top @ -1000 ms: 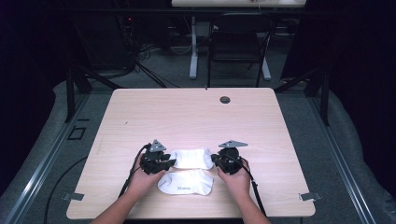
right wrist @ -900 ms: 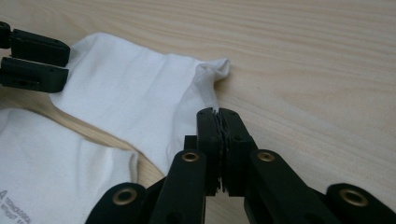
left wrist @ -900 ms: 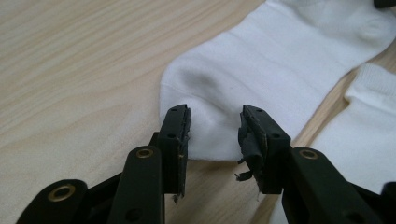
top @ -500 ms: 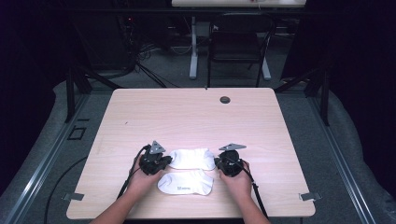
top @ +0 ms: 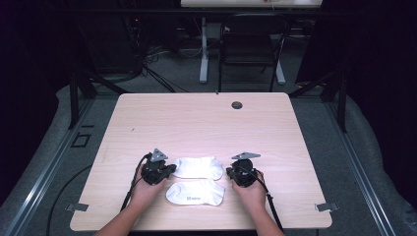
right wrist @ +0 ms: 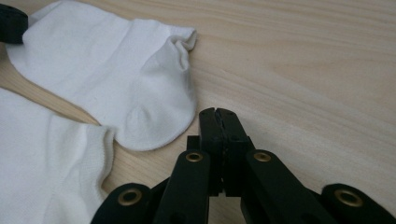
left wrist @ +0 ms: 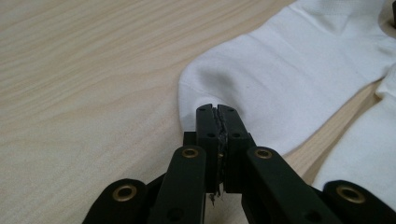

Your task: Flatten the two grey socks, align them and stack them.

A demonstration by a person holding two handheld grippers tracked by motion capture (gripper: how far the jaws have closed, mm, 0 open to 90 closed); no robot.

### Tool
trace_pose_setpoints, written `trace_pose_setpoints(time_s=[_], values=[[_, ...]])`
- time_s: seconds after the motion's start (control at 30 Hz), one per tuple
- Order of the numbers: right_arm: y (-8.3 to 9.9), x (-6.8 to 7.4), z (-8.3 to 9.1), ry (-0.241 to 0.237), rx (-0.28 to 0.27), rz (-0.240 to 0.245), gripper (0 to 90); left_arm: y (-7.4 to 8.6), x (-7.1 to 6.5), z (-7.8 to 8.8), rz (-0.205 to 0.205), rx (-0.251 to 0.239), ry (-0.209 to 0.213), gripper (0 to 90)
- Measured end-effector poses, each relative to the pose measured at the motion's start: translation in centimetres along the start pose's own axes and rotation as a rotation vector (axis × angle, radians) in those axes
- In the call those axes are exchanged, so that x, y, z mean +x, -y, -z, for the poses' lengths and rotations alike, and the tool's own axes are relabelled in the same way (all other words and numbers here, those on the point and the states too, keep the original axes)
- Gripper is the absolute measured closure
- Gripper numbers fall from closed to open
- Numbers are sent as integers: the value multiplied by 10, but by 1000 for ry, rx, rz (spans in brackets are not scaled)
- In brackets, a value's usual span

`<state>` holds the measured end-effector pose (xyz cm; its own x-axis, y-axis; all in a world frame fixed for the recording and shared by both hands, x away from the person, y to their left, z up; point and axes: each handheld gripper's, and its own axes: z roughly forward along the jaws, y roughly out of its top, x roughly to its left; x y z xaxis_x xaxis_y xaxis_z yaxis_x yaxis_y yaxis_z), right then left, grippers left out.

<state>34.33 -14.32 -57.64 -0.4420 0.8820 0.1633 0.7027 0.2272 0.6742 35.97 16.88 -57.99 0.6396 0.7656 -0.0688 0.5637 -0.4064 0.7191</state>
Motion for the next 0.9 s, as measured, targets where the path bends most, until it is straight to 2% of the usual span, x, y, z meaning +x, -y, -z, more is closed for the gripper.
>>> trace_pose_setpoints(time_s=[0.07,0.23,0.4,0.47,0.6,0.7,0.9], values=[[-1,0,1,-10,-15,-11,900,0,-2,0,-5,-2,-1,887],[-4,5,6,-18,-41,13,859,0,-1,-1,7,-8,9,878],[-4,8,6,-12,-42,31,822,0,-1,-1,9,-12,8,861],[-4,8,6,-18,-41,31,814,0,-1,-1,8,-15,13,832],[-7,6,8,-33,-58,22,741,-2,1,3,21,-39,29,770],[-10,6,8,-39,-67,31,699,-4,2,5,26,-50,22,734],[-17,9,6,-53,-48,59,623,-5,4,7,40,-78,8,668]])
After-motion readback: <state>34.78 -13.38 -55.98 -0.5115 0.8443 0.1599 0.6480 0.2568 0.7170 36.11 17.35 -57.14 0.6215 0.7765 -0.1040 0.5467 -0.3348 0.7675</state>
